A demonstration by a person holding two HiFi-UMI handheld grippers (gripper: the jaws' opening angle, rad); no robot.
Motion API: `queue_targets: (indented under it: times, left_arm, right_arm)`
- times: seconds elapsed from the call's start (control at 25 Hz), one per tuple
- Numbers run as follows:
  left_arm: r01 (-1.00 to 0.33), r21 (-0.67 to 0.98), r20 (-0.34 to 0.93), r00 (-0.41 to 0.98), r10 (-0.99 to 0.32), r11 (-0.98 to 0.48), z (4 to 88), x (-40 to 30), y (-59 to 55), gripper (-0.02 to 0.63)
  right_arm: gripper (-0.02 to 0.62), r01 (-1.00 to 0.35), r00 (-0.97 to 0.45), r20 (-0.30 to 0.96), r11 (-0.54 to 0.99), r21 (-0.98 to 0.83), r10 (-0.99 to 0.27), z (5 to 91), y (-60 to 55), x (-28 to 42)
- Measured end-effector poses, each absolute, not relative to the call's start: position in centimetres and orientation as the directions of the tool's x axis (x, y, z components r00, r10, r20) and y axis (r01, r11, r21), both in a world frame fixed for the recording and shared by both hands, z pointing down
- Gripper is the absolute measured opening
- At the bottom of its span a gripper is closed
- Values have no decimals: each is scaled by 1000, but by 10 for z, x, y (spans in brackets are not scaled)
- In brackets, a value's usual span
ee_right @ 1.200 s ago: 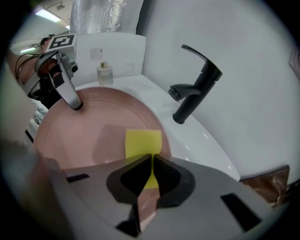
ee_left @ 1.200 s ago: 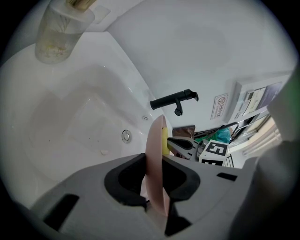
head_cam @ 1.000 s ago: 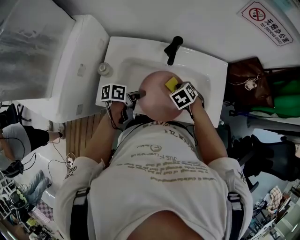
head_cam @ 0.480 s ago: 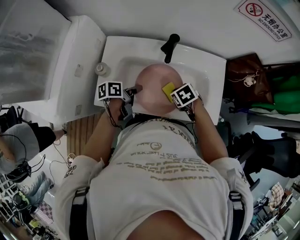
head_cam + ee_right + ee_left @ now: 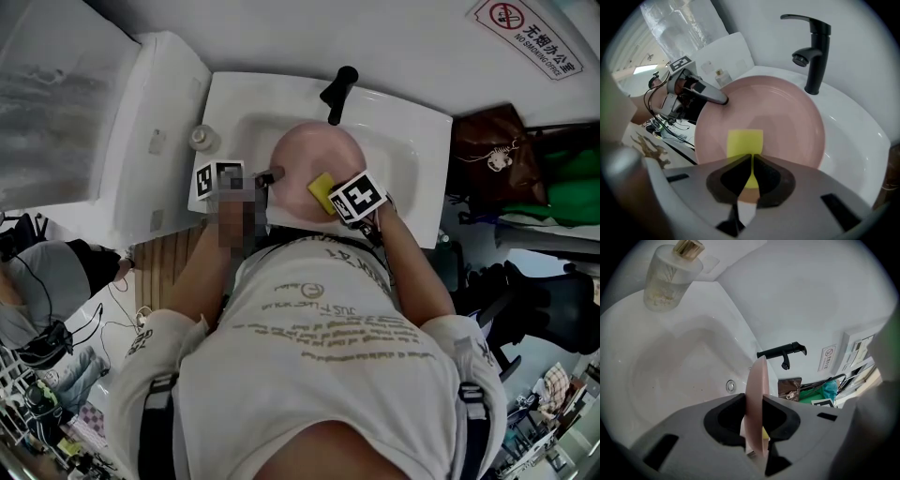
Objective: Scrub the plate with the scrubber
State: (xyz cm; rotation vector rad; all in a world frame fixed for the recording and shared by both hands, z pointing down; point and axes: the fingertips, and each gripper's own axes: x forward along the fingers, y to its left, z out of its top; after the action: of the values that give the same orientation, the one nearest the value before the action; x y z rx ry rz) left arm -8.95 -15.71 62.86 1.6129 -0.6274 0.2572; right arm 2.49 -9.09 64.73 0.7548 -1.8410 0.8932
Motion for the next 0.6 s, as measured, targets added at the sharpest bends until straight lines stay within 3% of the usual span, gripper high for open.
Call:
queue_targets:
  times: [0.24, 0.6]
  left_arm:
    - [-532, 846, 510, 825, -242, -31, 627, -84, -156, 78]
    - [-537, 837, 515, 838, -179, -107, 621, -73, -147, 81]
  right_arm:
    - [37, -737, -450, 888, 600, -310, -95, 636, -88, -6]
    - [37, -688, -352, 904, 721, -76, -241, 622, -126, -4]
